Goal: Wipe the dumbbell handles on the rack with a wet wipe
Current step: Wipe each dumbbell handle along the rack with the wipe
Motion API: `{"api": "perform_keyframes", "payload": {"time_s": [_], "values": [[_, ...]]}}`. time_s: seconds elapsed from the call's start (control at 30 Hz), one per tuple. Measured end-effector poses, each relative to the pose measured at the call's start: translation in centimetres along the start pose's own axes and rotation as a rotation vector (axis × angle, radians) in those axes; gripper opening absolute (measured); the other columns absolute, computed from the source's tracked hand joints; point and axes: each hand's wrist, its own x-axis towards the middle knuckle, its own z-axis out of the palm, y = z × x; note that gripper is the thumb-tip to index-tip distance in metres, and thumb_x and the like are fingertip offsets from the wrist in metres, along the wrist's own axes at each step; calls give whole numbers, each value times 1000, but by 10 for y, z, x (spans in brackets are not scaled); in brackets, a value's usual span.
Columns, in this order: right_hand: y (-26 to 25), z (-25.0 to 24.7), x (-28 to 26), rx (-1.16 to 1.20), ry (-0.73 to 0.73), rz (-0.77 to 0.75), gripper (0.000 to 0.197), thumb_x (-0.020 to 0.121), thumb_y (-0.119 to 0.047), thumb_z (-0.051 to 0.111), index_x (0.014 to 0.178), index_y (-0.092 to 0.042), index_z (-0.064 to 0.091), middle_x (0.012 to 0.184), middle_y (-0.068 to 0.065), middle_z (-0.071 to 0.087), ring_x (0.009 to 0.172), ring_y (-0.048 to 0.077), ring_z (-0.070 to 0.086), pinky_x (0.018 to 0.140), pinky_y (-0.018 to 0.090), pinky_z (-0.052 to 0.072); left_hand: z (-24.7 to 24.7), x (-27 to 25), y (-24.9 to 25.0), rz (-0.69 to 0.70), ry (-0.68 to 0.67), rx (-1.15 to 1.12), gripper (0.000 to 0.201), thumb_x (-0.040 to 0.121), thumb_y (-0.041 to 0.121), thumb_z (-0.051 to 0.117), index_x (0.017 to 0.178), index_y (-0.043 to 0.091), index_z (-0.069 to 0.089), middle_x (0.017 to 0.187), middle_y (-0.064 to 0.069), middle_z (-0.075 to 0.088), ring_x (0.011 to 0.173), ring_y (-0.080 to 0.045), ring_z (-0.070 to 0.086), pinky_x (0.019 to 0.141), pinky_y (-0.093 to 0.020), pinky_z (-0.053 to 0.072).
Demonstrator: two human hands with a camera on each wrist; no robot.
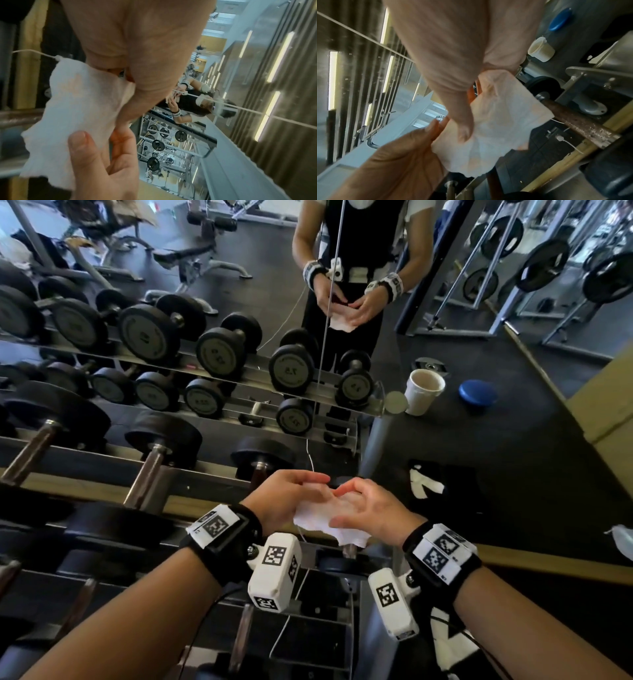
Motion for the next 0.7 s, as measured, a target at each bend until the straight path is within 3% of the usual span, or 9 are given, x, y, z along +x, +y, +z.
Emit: {"api": "perform_keyframes", "payload": {"time_s": [0.1,0.17,0.23,0.3,0.37,0.43,0.5,0.57,0.7], "values": [[4,0,1,33,45,9,23,79,-24,81,97,-17,67,92,3,72,87,22,69,84,41,56,-2,6,1,77,66,555,44,75,9,83,115,21,69,108,-1,68,97,-13,66,83,-25,55],[9,-4,0,79,9,15,11,83,-23,77,82,-16,69,70,-2,69,66,15,64,67,33,51,0,9,0,119,132,752,39,78,16,81,114,27,70,106,3,66,99,-11,63,88,-25,53],[16,-8,-2,156,-1,28,13,85,-23,76,76,-18,69,62,-9,63,59,5,57,62,22,43,2,12,-3,141,223,740,43,81,19,79,122,27,65,112,2,60,101,-15,62,92,-27,52],[24,-10,-3,250,63,35,18,88,-25,74,72,-18,70,63,-8,62,62,7,56,60,17,42,3,13,-8,242,368,704,42,83,21,78,122,25,64,118,3,52,96,-13,60,85,-16,50],[32,-9,-2,390,118,51,20,91,-26,69,75,-15,72,70,-2,66,68,12,60,65,20,46,10,9,-15,316,417,674,28,84,25,77,111,23,69,115,3,58,92,-10,62,80,-12,49],[37,-6,0,552,136,100,18,93,-22,65,87,-10,76,84,7,72,81,19,64,78,30,49,20,5,-26,250,298,578,28,82,34,77,108,25,73,106,5,70,94,-8,67,88,-21,54],[43,-8,2,688,111,142,18,94,-18,63,88,-13,79,90,6,75,86,20,66,80,30,51,32,4,-37,137,149,455,41,79,37,80,116,22,71,104,6,74,96,-5,69,91,-23,54],[50,-14,2,711,52,116,18,92,-16,62,92,-18,80,96,6,76,92,20,67,83,30,50,41,9,-44,120,115,494,42,79,36,80,117,22,70,103,6,74,98,-6,69,90,-22,53],[69,-23,0,626,37,52,20,81,-12,74,100,-19,76,105,8,74,105,26,66,93,35,49,55,15,-52,160,108,436,10,90,27,70,98,25,75,88,7,74,86,-4,66,84,-26,50]]}}
